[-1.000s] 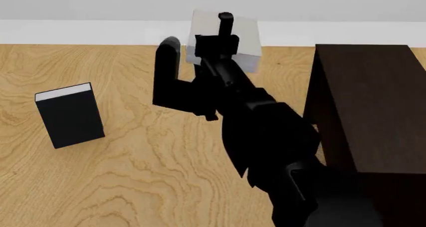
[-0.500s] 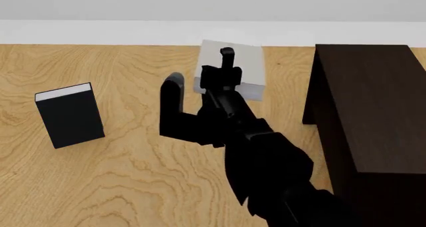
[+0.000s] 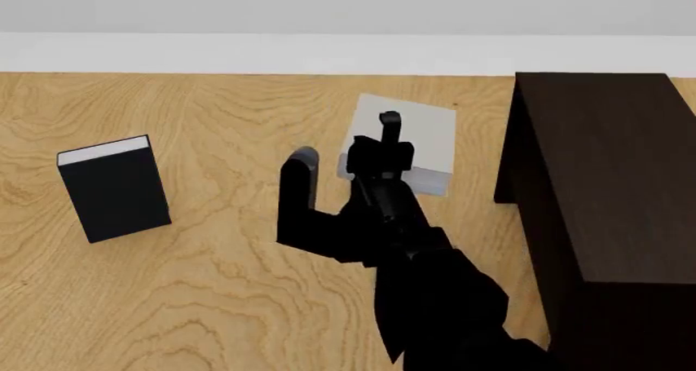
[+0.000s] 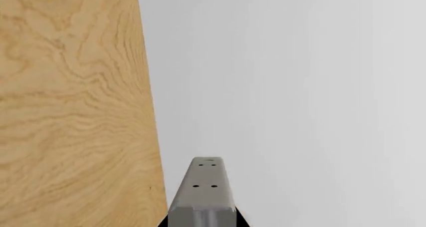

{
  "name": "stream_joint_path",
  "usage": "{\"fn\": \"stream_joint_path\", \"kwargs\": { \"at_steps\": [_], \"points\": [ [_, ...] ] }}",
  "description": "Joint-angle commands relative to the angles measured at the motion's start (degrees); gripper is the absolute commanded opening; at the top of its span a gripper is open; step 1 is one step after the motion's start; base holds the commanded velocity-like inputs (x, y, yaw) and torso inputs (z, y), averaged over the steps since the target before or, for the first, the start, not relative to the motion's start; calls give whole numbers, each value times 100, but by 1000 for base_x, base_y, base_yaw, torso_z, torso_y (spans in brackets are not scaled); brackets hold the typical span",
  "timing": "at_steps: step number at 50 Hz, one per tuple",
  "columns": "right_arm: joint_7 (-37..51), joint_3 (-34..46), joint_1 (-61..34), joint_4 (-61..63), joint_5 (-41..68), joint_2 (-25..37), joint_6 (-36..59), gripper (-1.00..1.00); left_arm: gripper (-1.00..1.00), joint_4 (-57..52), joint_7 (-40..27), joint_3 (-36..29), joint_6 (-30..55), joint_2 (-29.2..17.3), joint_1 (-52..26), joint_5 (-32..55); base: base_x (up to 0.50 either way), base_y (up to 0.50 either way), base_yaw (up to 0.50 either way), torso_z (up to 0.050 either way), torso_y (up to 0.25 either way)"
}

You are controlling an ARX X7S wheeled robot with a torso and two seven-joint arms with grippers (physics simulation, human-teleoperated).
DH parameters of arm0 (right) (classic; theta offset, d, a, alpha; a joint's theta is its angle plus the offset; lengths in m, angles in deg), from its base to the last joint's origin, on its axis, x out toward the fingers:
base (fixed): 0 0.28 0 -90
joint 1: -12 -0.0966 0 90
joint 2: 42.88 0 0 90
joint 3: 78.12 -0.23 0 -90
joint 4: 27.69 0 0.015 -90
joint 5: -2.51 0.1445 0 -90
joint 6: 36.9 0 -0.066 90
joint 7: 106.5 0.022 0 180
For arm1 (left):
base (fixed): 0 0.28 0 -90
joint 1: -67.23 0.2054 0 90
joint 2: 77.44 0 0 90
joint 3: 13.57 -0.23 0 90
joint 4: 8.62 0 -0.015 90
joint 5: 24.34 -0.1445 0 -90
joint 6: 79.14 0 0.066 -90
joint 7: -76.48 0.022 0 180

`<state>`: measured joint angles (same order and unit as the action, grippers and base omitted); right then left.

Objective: Pick up the book on the right and place it on the cabinet shelf.

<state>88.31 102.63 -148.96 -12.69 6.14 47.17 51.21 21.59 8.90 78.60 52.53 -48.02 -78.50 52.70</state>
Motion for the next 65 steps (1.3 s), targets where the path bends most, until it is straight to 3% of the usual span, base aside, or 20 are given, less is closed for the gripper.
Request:
{"fn": "stream_joint_path", "kwargs": {
  "at_steps": [1, 37, 65],
  "points": [
    [169, -86, 2, 2, -352, -5, 112, -100, 100, 6, -123, -312, -312, -257, -96, -63, 0, 0, 0, 0, 0],
    [237, -53, 40, 2, -396, -5, 711, -100, 100, 24, -286, -482, -783, -753, -53, -26, 0, 0, 0, 0, -117],
    [337, -129, 4, 1, -343, 4, 1801, -100, 100, 58, -307, -787, -1066, -843, -37, -259, 0, 0, 0, 0, 1]
  ]
}}
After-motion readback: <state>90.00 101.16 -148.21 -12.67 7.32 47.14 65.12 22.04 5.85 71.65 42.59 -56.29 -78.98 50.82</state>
